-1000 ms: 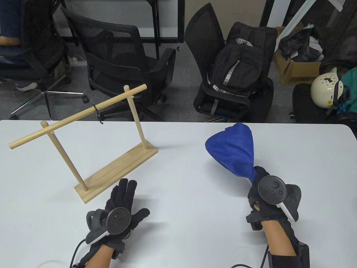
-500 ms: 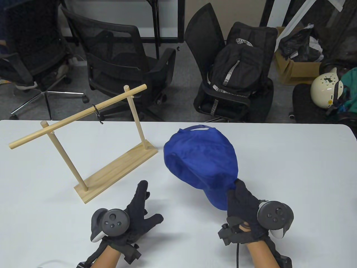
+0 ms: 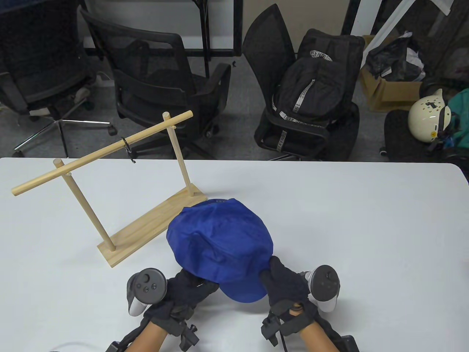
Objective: Hang the baseball cap on the s-hook
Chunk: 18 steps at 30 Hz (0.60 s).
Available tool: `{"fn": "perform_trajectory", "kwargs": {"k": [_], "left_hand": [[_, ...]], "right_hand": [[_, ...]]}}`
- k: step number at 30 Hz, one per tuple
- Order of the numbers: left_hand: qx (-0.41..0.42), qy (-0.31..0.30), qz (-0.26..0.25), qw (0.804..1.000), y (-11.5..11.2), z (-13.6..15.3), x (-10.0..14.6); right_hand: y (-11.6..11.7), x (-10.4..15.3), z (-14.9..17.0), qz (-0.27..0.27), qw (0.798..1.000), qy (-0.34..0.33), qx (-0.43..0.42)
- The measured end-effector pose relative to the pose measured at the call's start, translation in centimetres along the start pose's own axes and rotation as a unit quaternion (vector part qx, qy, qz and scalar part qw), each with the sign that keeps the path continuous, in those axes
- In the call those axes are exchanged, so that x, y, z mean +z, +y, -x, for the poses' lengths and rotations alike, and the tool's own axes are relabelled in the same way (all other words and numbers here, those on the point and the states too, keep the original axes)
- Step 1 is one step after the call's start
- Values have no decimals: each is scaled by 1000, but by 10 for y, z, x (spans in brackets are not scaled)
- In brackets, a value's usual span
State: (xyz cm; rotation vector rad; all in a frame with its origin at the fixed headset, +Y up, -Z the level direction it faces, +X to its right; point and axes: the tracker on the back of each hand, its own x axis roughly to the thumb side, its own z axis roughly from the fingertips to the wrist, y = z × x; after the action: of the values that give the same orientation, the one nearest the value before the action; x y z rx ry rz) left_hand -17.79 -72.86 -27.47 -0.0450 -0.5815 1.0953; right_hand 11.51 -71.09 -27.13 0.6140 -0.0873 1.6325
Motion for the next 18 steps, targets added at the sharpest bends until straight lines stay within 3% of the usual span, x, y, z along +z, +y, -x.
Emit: {"fn": "perform_trajectory", "kwargs": {"k": [9, 18], "left_hand": [[13, 23, -14, 1000, 1, 13, -1], [9, 40, 38, 998, 3, 23, -5]], "right_hand": [[-2, 7, 36, -8, 998, 52, -46], [-3, 13, 53, -27, 995, 97, -24]]}}
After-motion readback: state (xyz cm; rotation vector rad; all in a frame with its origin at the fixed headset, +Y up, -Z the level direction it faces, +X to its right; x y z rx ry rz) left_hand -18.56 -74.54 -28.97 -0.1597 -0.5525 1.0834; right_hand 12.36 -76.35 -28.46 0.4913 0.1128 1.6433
